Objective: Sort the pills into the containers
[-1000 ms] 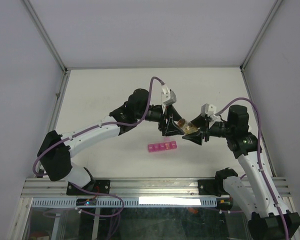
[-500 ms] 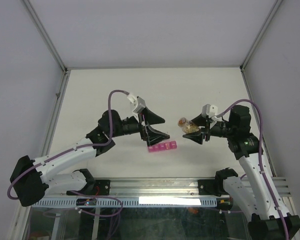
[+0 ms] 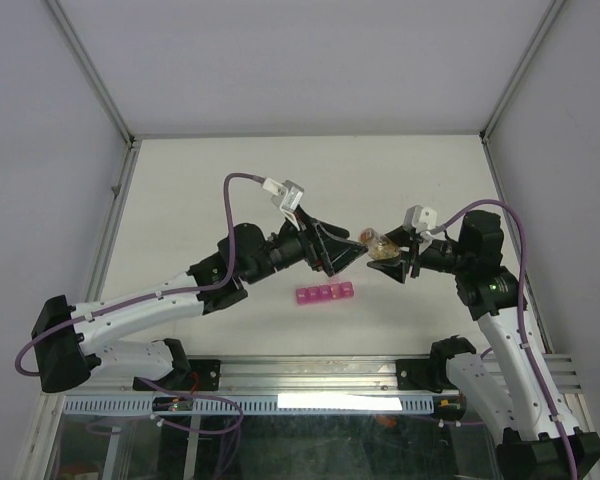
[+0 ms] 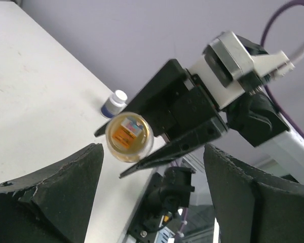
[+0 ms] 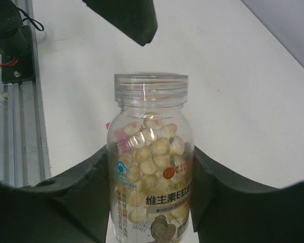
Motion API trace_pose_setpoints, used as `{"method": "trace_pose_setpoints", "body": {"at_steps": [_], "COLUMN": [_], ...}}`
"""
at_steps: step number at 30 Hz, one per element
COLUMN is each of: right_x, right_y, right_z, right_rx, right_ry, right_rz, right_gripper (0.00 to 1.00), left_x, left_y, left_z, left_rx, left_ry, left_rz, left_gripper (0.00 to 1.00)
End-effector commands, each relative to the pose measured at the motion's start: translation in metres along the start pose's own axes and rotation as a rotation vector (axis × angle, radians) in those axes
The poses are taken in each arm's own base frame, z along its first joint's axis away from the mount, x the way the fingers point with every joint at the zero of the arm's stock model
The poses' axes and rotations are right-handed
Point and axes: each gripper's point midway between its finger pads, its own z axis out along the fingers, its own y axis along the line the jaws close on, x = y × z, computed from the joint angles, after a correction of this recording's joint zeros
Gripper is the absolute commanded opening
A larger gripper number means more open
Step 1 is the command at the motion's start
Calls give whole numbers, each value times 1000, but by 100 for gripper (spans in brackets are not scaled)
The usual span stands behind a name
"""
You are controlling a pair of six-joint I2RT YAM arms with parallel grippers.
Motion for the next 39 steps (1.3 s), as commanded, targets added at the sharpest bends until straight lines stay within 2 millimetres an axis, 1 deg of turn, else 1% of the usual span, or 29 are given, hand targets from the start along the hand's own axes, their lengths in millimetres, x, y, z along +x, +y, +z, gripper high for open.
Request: {"method": "trace_pose_setpoints", "body": {"at_steps": [1, 6, 11, 16, 20, 25, 29, 33, 36, 39], "right_x": [-15, -15, -14, -14, -15, -15, -15, -15, -15, -16], "right_y": [-7, -8, -7, -7, -7, -6, -6, -6, -5, -4], "right_z": [0, 0, 0, 0, 0, 0, 0, 0, 0, -1], "right_rx": [22, 20, 19, 17, 15, 14, 13, 13, 11, 4], "right_ry": [-31, -30, -30, -30, -30, -30, -31, -30, -30, -34], "right_rz": [-73, -72, -70, -70, -70, -70, -71, -71, -71, -78], "right_gripper": [0, 0, 0, 0, 0, 0, 0, 0, 0, 0], "left_x": [-17, -17, -11, -7, -5, -2, 0, 4, 10, 19], "left_y": [12, 9, 3, -2, -3, -4, -6, -7, -6, -5], "left_z": [14, 25, 33, 38, 41, 44, 44, 45, 45, 42], "left_rx": [-105, -104, -71, -50, -43, -27, -19, -5, 3, 31], "left_ry": [-44, -23, 8, 24, 34, 47, 55, 78, 108, 156], "left_rz": [44, 67, 68, 67, 68, 69, 75, 90, 111, 141], "left_gripper": [81, 78, 70, 65, 59, 47, 42, 30, 24, 21]}}
